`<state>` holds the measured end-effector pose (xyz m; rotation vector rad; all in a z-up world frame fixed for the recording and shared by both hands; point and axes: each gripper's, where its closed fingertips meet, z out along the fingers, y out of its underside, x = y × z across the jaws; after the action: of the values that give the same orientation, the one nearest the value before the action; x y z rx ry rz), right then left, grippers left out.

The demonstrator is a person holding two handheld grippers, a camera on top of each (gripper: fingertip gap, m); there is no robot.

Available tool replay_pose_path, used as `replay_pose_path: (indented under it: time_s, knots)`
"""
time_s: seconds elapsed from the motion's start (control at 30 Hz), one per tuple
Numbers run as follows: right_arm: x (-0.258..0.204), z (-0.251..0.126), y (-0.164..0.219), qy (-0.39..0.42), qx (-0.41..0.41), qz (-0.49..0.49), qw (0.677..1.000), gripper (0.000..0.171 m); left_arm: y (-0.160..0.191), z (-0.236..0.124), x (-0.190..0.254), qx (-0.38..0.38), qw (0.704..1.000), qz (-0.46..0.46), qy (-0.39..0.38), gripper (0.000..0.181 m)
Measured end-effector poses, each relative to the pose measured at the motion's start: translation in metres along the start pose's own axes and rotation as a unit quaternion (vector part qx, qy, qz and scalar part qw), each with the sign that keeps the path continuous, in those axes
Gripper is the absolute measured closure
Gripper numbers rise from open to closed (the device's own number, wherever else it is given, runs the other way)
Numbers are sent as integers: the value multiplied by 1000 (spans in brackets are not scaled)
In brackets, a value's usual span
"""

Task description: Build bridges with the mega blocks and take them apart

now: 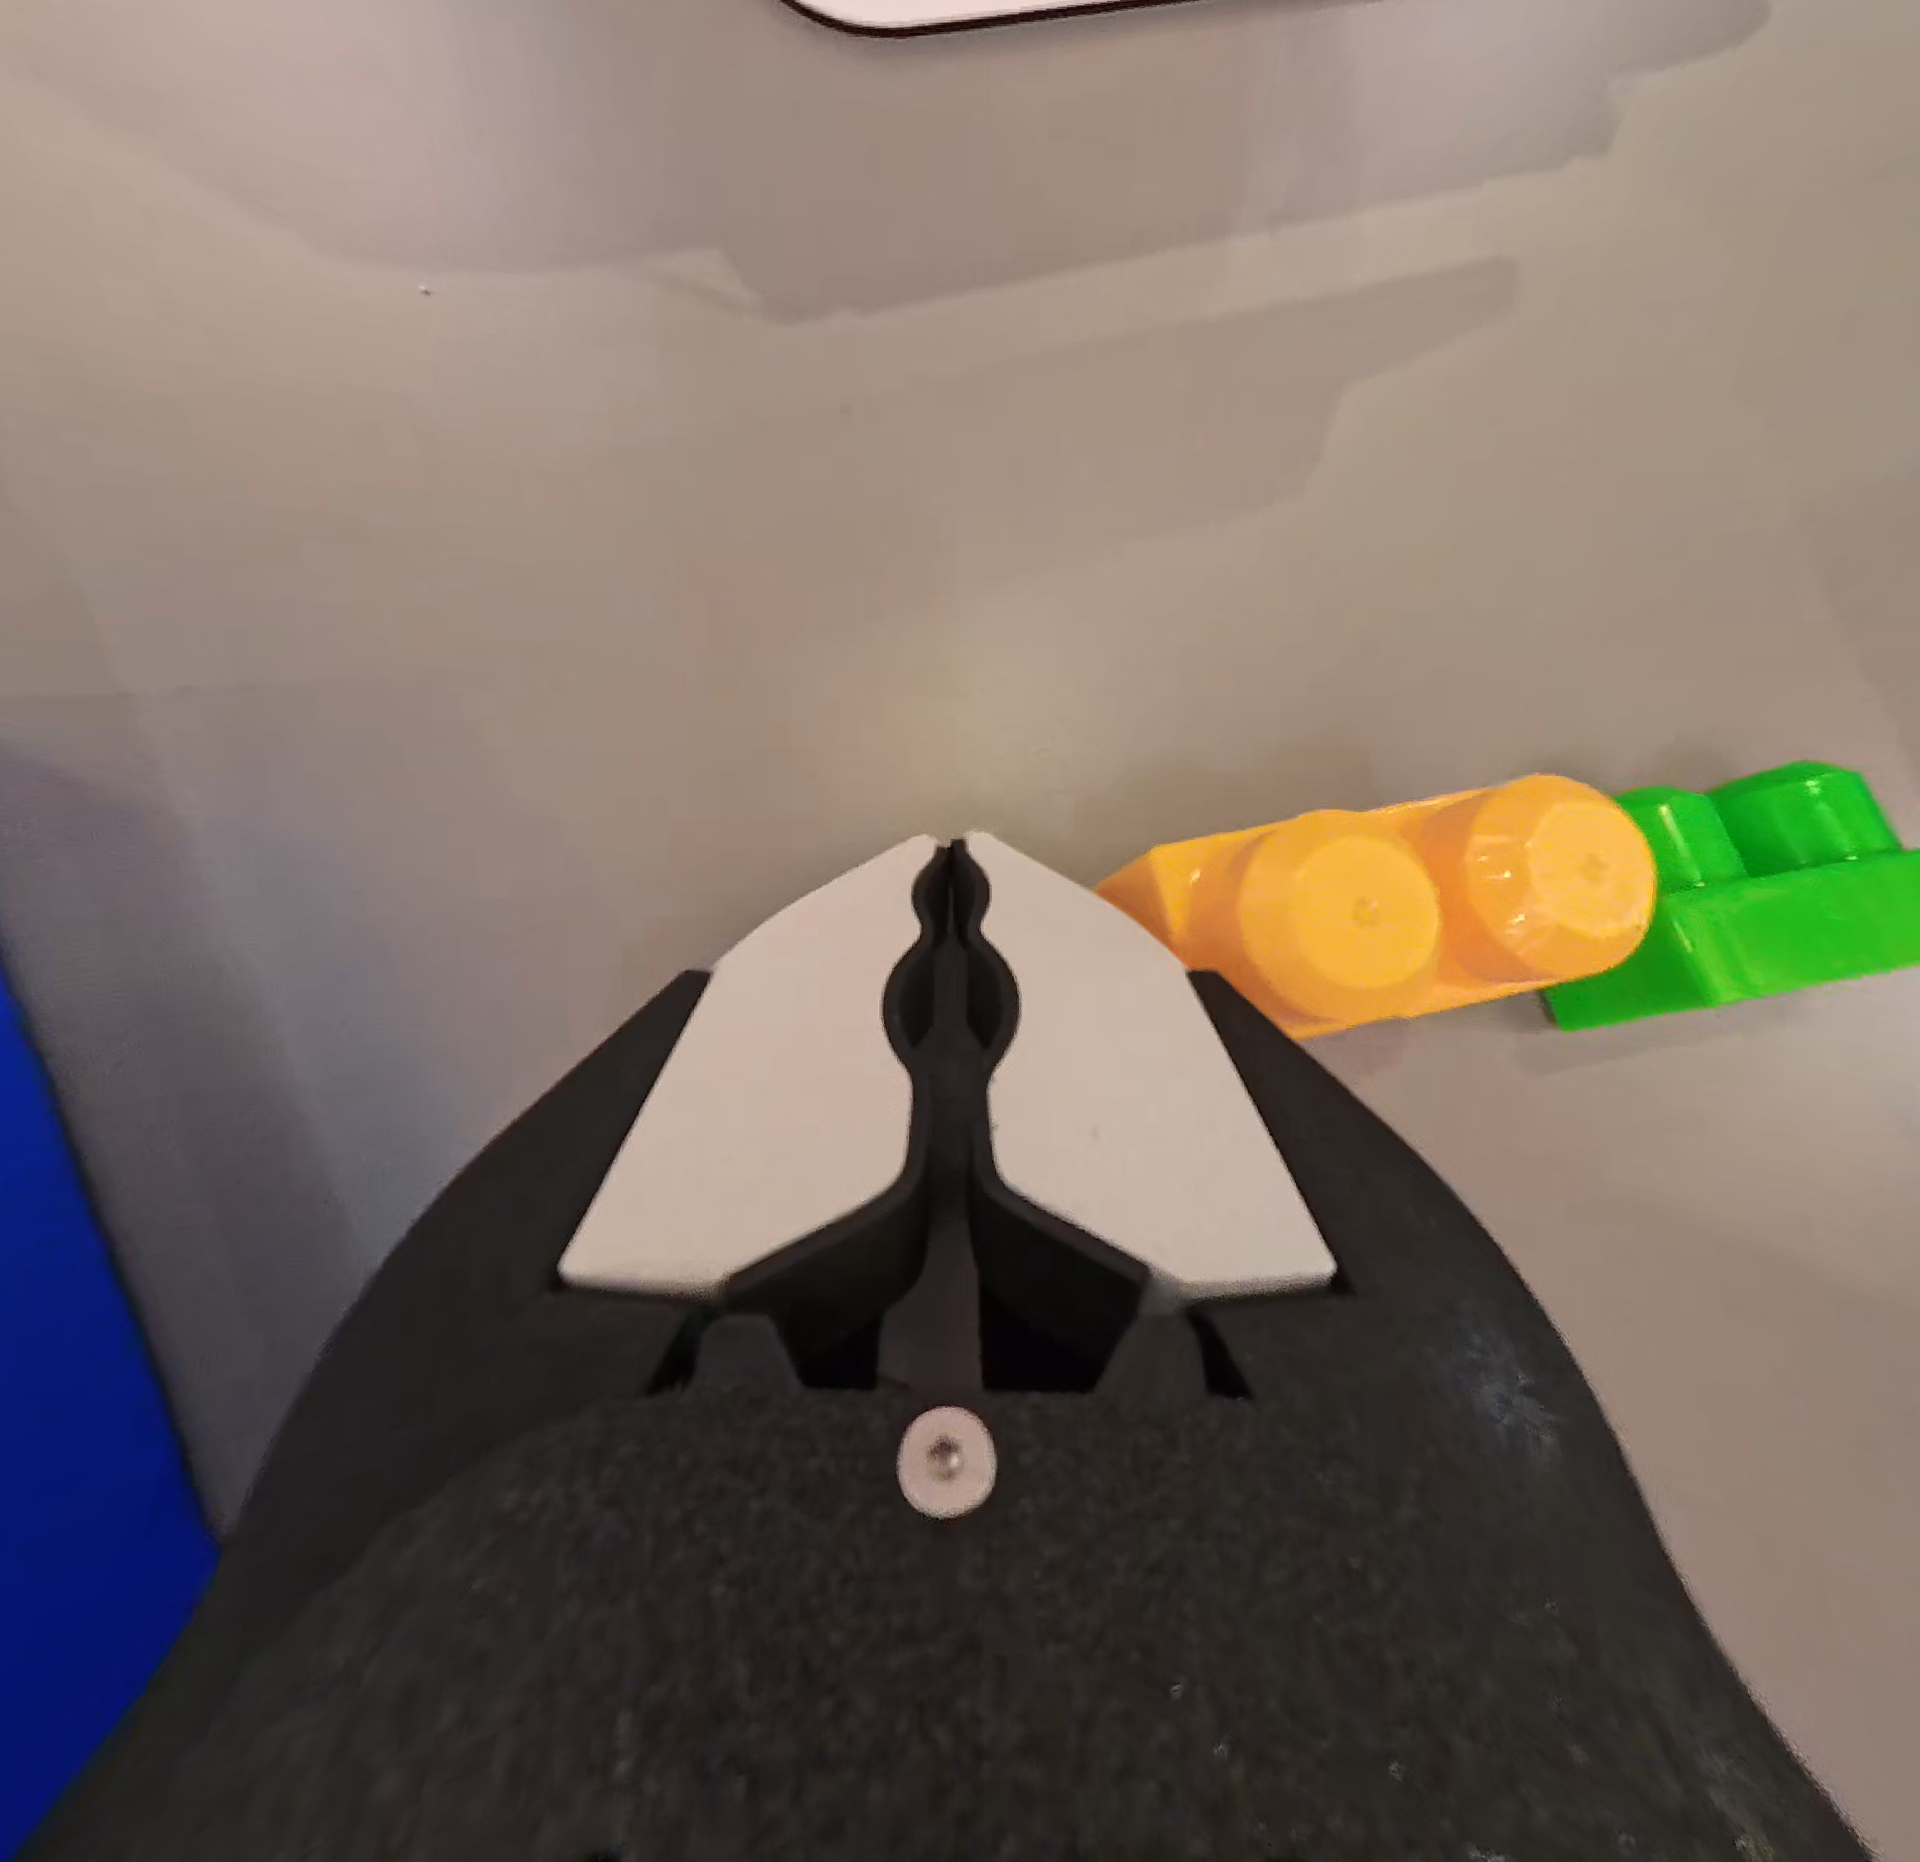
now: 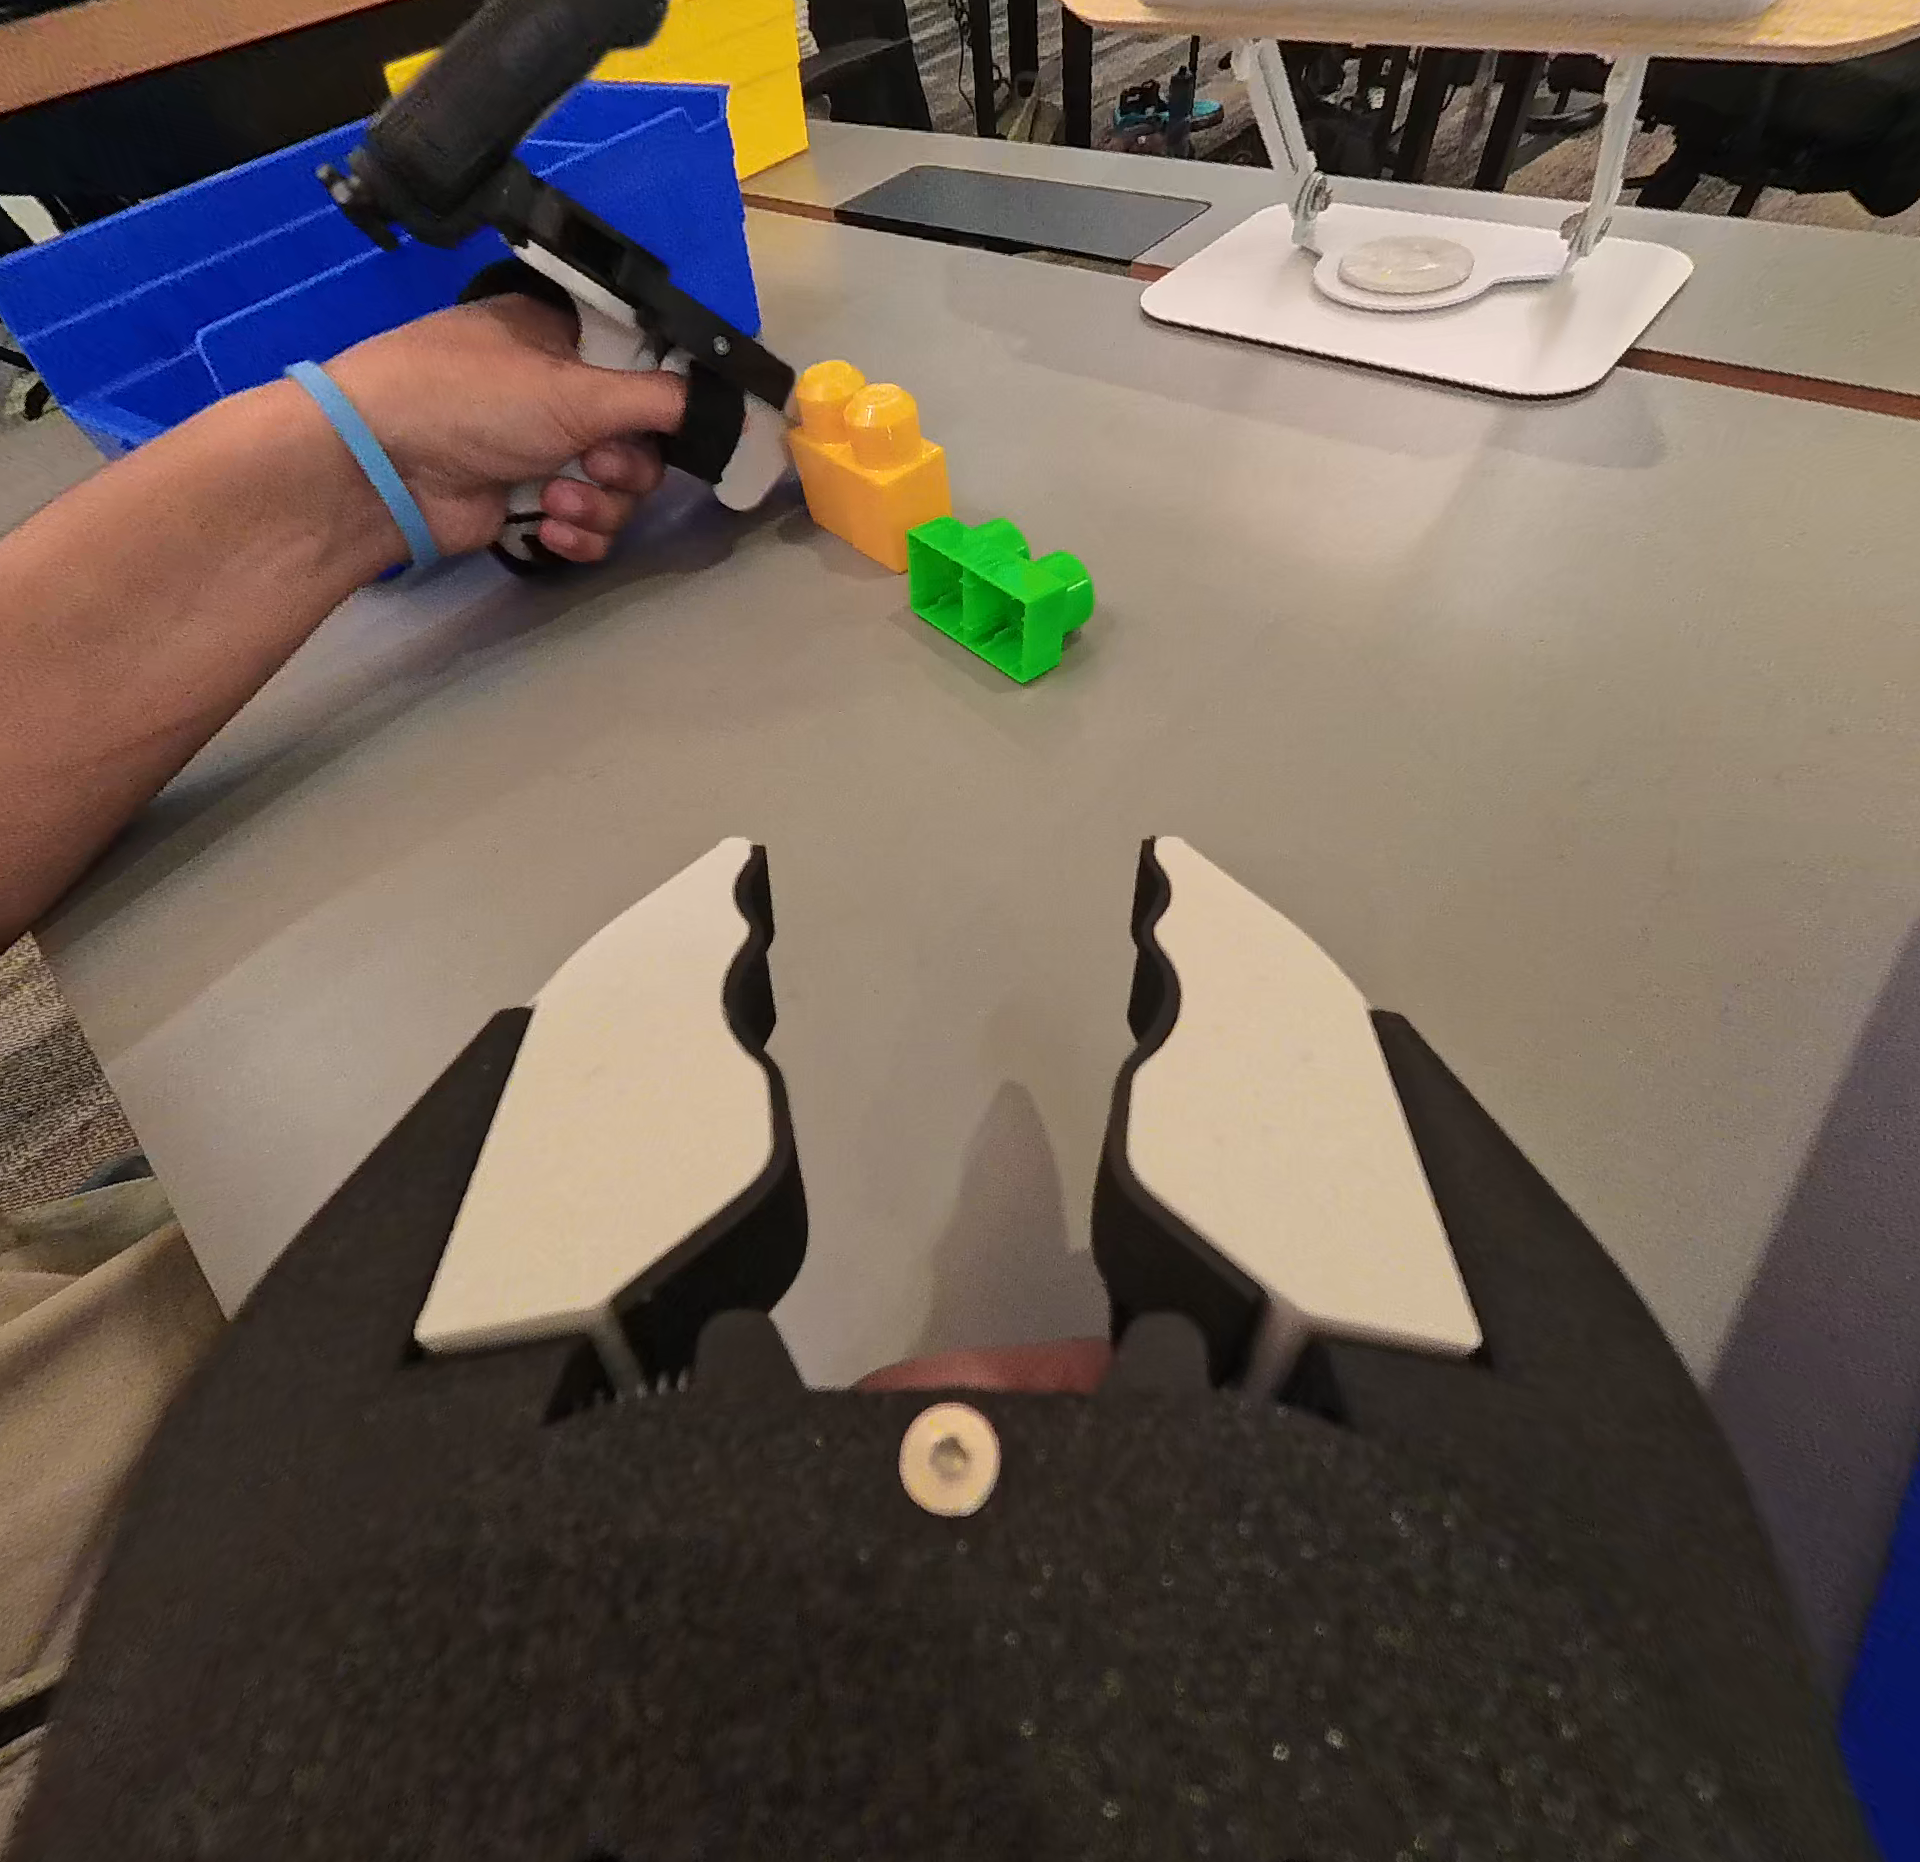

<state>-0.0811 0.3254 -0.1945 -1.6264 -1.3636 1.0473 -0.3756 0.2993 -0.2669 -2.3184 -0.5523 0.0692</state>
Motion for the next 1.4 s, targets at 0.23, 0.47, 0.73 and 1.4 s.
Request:
replay_pose_path:
  time_s: [0.23,0.47,0.73,1.4]
  knots:
    - [0,1,0,-4,0,4,1000,105,2,-49,42,99,994,-8,-45,151]
    - [0,-3,-1,-5,5,7,1000,105,17,-63,65,148,979,-46,-129,99]
    - [-1,-5,0,-7,7,8,1000,105,15,-55,66,150,980,-40,-126,92]
    - [7,-8,1,1,8,15,1000,105,4,0,53,39,992,-27,-120,85]
